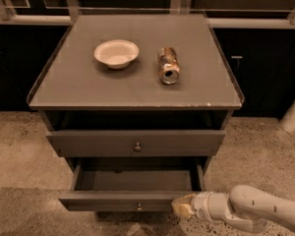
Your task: Open middle drawer
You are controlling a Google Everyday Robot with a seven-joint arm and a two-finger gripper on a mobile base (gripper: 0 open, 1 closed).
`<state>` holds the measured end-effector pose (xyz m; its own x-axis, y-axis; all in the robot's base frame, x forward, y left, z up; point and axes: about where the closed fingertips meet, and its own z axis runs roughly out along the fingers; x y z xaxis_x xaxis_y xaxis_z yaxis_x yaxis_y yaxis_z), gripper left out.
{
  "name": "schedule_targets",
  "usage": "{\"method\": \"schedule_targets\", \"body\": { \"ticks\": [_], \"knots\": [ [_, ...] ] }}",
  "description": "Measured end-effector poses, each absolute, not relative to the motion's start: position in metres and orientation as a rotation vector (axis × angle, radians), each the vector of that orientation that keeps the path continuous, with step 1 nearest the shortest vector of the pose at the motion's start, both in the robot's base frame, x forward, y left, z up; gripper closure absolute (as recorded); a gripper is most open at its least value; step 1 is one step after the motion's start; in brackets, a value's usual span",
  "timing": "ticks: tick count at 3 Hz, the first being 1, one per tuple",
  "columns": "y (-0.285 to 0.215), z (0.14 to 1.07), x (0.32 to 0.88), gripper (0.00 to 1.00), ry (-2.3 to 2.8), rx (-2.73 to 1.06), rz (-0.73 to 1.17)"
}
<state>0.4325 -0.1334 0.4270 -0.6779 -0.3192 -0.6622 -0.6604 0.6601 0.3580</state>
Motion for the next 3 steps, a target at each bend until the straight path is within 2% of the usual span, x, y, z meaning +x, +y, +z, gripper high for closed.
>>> {"method": "schedule_targets", "body": {
  "ticks": [1, 3],
  "knots": [
    [-0.135, 0.392, 0.430, 1.00, 2.393, -0.666, 0.819],
    [-0.129, 0.376, 0.483, 1.00, 2.367, -0.567, 0.742]
  ]
}}
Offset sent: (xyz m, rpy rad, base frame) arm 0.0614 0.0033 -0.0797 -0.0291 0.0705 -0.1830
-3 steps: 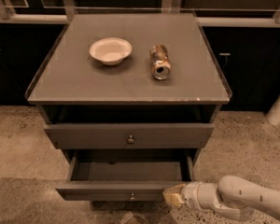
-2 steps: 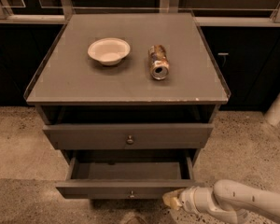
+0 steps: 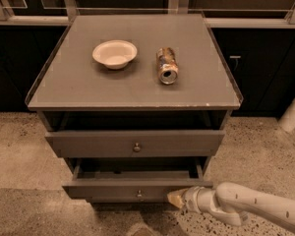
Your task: Open middle drawer
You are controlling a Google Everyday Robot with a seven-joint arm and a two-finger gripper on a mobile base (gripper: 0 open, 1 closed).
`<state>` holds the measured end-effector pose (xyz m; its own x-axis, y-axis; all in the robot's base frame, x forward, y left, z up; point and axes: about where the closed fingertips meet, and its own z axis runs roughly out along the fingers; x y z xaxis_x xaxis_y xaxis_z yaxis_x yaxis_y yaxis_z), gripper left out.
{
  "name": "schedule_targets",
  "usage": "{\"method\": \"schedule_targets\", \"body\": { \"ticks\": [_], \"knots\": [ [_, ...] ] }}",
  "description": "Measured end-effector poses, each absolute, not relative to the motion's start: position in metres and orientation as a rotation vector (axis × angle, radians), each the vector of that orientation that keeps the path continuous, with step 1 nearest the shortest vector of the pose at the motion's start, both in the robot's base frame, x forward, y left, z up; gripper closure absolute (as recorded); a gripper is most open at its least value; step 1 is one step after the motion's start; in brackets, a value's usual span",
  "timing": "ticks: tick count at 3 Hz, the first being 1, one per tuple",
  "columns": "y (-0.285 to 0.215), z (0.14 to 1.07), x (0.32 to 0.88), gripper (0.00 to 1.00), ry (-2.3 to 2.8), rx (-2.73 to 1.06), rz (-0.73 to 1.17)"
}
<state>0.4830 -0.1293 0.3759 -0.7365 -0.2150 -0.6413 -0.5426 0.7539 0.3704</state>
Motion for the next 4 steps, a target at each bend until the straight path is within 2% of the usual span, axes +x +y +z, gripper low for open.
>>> {"method": "schedule_targets", "body": {
  "ticks": [3, 4],
  "knots": [
    [-0.134, 0.419, 0.559, 1.00, 2.195, -0.460, 0.557],
    [-0.135, 0.419, 0.554, 1.00, 2.194, -0.460, 0.556]
  ]
}}
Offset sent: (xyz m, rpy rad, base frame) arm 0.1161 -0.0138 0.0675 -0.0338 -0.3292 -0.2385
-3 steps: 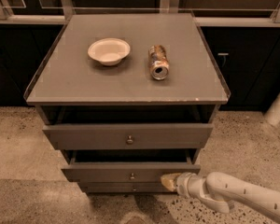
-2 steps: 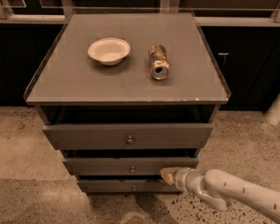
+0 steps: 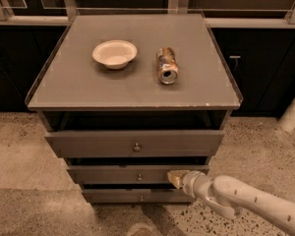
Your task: Open middle drawer
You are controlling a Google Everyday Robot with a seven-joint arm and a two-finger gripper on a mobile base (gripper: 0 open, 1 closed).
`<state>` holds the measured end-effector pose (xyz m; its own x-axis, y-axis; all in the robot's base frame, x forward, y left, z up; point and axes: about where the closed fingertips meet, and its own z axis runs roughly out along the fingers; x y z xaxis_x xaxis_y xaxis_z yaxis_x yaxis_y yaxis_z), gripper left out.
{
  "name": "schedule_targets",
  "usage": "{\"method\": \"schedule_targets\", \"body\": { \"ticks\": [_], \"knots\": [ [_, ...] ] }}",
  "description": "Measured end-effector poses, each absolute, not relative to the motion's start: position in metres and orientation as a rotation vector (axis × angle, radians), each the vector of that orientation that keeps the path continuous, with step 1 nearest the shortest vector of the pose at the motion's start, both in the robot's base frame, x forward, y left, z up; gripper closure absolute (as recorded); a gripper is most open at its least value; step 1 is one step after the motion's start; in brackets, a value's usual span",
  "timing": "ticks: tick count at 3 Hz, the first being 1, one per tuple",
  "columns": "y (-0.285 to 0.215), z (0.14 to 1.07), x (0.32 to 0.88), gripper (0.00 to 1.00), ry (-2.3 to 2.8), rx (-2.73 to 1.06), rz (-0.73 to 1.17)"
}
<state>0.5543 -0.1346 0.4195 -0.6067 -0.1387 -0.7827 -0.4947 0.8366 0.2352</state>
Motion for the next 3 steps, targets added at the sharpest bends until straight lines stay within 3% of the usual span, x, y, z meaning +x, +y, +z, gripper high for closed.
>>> {"method": "schedule_targets", "body": {
  "ticks": [1, 3],
  "knots": [
    [-0.134, 0.424, 0.555, 1.00, 2.188, -0.466, 0.555],
    [-0.169, 0.476, 0.470, 1.00, 2.303, -0.470, 0.554]
  ]
}}
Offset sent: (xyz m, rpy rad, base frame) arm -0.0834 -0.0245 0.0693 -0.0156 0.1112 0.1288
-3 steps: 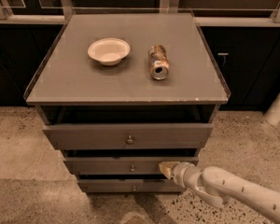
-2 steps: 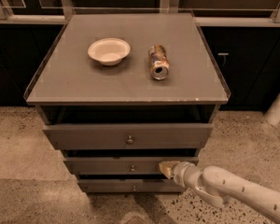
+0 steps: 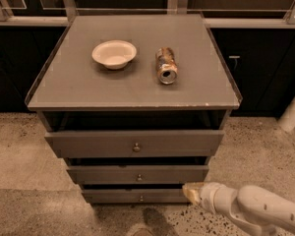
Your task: Open middle drawer
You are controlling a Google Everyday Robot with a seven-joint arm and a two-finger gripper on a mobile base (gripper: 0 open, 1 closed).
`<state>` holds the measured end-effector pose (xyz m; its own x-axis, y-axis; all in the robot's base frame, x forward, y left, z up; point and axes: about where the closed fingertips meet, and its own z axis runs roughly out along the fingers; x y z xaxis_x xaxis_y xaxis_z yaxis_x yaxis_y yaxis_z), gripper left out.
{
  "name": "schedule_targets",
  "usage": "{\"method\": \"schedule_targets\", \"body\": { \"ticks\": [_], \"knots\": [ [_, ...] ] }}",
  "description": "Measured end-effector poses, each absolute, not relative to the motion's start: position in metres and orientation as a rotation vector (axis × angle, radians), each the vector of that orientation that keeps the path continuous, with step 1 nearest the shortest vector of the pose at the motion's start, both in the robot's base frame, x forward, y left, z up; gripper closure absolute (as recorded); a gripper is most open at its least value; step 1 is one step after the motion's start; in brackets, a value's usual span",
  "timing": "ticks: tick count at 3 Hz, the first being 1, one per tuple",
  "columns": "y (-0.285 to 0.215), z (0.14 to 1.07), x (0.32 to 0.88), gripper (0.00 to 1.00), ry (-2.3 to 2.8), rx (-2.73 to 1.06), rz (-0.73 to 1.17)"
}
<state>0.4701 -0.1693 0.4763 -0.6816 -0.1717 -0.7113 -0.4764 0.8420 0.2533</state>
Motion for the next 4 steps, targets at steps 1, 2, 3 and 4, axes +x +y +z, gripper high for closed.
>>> {"method": "schedule_targets", "body": {
  "ticks": [1, 2, 3, 4],
  "knots": [
    [-0.1724, 0.5037, 0.4638, 0.82, 2.292, -0.527, 0.491],
    [-0.1727, 0.5046, 0.4654, 0.57, 2.290, -0.526, 0.489],
    [-0.1727, 0.5046, 0.4654, 0.36, 2.290, -0.526, 0.489],
    [-0.1727, 0.5046, 0.4654, 0.10, 2.290, -0.527, 0.489]
  ]
}}
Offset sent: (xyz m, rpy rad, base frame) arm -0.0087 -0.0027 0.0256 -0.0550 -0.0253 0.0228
